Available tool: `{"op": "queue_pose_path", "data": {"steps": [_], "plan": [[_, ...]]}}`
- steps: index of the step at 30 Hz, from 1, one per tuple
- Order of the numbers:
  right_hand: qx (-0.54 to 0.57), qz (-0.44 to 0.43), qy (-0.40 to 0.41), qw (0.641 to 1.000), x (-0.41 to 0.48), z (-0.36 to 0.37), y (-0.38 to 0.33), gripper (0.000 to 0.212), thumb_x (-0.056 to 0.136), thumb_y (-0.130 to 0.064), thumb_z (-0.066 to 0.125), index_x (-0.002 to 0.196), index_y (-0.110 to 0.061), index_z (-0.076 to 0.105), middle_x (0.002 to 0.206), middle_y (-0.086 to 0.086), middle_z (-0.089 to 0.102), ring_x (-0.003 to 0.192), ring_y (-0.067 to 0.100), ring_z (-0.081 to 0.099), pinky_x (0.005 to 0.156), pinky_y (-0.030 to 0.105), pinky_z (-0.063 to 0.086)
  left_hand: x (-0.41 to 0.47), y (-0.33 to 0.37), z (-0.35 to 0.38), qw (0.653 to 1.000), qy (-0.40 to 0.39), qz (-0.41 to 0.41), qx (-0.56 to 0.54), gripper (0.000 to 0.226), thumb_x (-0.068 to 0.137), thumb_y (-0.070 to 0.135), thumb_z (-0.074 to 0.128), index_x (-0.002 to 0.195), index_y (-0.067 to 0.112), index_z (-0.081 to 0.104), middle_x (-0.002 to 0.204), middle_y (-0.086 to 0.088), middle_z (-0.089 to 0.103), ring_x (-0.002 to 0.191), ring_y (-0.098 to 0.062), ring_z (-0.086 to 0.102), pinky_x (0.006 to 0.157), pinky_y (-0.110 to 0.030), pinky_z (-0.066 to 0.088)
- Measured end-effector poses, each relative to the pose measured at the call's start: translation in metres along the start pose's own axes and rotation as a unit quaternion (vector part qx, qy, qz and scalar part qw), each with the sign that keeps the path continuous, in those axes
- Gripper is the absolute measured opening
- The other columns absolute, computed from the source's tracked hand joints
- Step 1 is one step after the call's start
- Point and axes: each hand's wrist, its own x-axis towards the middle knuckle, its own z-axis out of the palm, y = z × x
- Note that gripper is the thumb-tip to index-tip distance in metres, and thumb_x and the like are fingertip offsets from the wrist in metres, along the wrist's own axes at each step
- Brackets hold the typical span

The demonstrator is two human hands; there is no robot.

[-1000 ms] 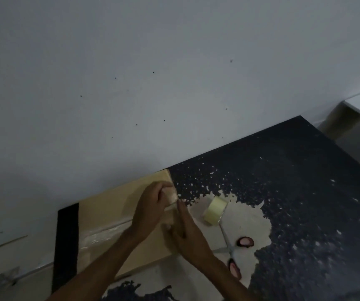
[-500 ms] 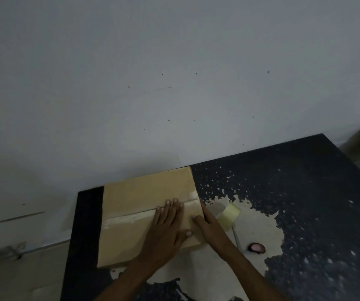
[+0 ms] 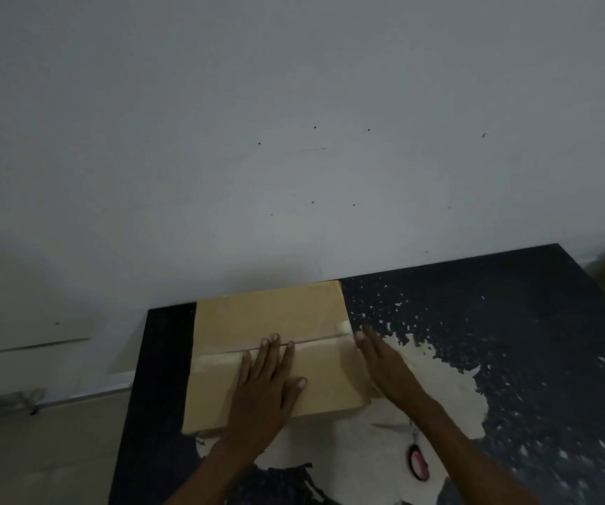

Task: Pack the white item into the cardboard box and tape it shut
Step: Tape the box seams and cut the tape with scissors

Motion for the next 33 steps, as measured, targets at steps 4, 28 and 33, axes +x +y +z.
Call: {"op": "queue_pose_path", "data": {"steps": [4, 28, 33], "plan": [[-0.232, -0.052, -0.02, 0.971, 0.01, -0.033, 0.035, 0.064, 0.098, -0.035, 0.052, 0.152, -0.019, 0.023, 0.158, 0.007, 0.028, 0.143, 0.027, 0.029, 0.113, 0.038, 0.029, -0.001, 0.002, 0.002, 1.0, 0.011, -0.001, -0.005, 0.064, 0.101, 0.058, 0.02, 0.155, 0.023, 0.022, 0.163, -0.004, 0.012, 0.151, -0.024, 0.011, 0.119, -0.049, 0.014], [-0.167, -0.105, 0.128, 0.972, 0.002, 0.019, 0.023, 0.054, 0.103, -0.03, 0.039, 0.153, -0.026, 0.017, 0.163, 0.005, 0.008, 0.149, 0.023, 0.009, 0.118, 0.049, 0.019, -0.039, -0.078, -0.006, 0.983, 0.059, -0.151, -0.091, 0.078, 0.095, 0.064, 0.01, 0.156, 0.015, 0.012, 0.164, -0.003, -0.008, 0.15, -0.019, -0.013, 0.122, -0.043, 0.003], [-0.402, -0.242, 0.051, 0.882, -0.01, 0.063, -0.004, 0.056, 0.102, -0.049, 0.019, 0.152, -0.024, 0.026, 0.159, 0.001, 0.02, 0.148, 0.025, 0.018, 0.116, 0.053, 0.014, -0.043, -0.078, -0.007, 0.99, 0.036, -0.14, -0.001, 0.07, 0.099, 0.055, 0.018, 0.151, 0.009, 0.031, 0.161, -0.016, 0.017, 0.149, -0.033, 0.014, 0.119, -0.052, 0.013]]}}
